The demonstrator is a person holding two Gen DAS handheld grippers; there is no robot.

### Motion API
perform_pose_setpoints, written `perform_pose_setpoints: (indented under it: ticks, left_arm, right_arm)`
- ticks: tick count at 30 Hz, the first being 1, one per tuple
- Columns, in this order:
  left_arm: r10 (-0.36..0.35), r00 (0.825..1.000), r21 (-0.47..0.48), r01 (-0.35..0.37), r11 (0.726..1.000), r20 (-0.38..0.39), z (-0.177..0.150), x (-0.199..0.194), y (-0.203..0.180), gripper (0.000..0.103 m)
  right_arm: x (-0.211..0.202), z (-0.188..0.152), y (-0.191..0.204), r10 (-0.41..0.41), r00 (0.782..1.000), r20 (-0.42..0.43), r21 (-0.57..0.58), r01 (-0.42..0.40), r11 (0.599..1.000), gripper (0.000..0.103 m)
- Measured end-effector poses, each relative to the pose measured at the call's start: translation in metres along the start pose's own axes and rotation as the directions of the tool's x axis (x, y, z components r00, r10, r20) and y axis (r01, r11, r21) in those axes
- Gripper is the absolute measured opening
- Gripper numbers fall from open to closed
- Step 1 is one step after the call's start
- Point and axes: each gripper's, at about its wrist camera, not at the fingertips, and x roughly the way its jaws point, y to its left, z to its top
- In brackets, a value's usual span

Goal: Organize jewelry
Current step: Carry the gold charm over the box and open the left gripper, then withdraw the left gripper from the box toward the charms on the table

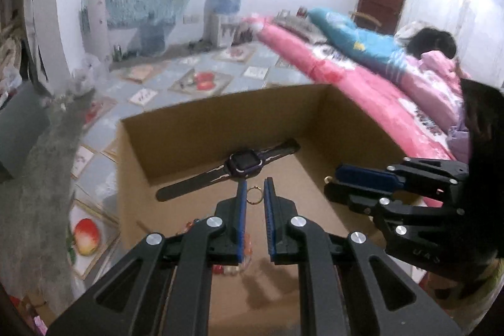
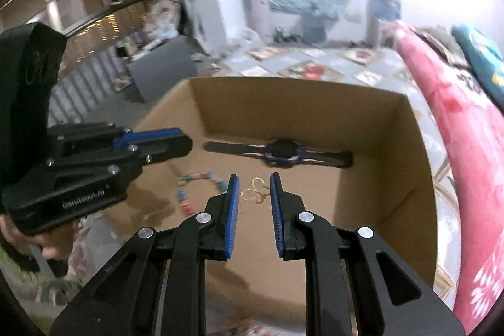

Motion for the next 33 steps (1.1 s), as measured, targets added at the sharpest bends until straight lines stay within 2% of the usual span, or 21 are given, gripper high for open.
perform_pose_setpoints:
  ticks: [6, 12, 16, 26, 33]
  left_arm:
    - [0.04, 0.998, -0.033, -0.042, 0.999, -0.046, 0.015, 0.031, 0.002, 0.013]
    - [0.068, 0.997, -0.041, -0.07, 0.997, -0.048, 0.014, 0.029, 0.002, 0.022]
    - [0.079, 0.996, -0.047, -0.081, 0.996, -0.044, 0.014, 0.026, 0.003, 0.023]
    - [0.087, 0.995, -0.039, -0.085, 0.996, 0.039, 0.014, -0.008, -0.006, 0.036]
    - [0.084, 0.986, -0.001, -0.085, 0.996, 0.141, -0.007, -0.059, -0.015, 0.043]
  right_arm:
    - [0.019, 0.009, -0.023, 0.005, 0.999, -0.04, 0.049, -0.003, 0.999, 0.019]
    - [0.017, 0.011, -0.029, 0.047, 0.999, -0.01, 0.083, -0.046, 0.995, 0.022]
    - [0.014, 0.012, -0.035, 0.064, 0.998, 0.007, 0.099, -0.064, 0.993, 0.022]
    - [-0.013, 0.012, -0.028, 0.094, 0.992, 0.083, 0.092, -0.101, 0.991, 0.024]
    - [-0.055, 0.005, -0.023, 0.127, 0.976, 0.176, 0.045, -0.137, 0.99, 0.024]
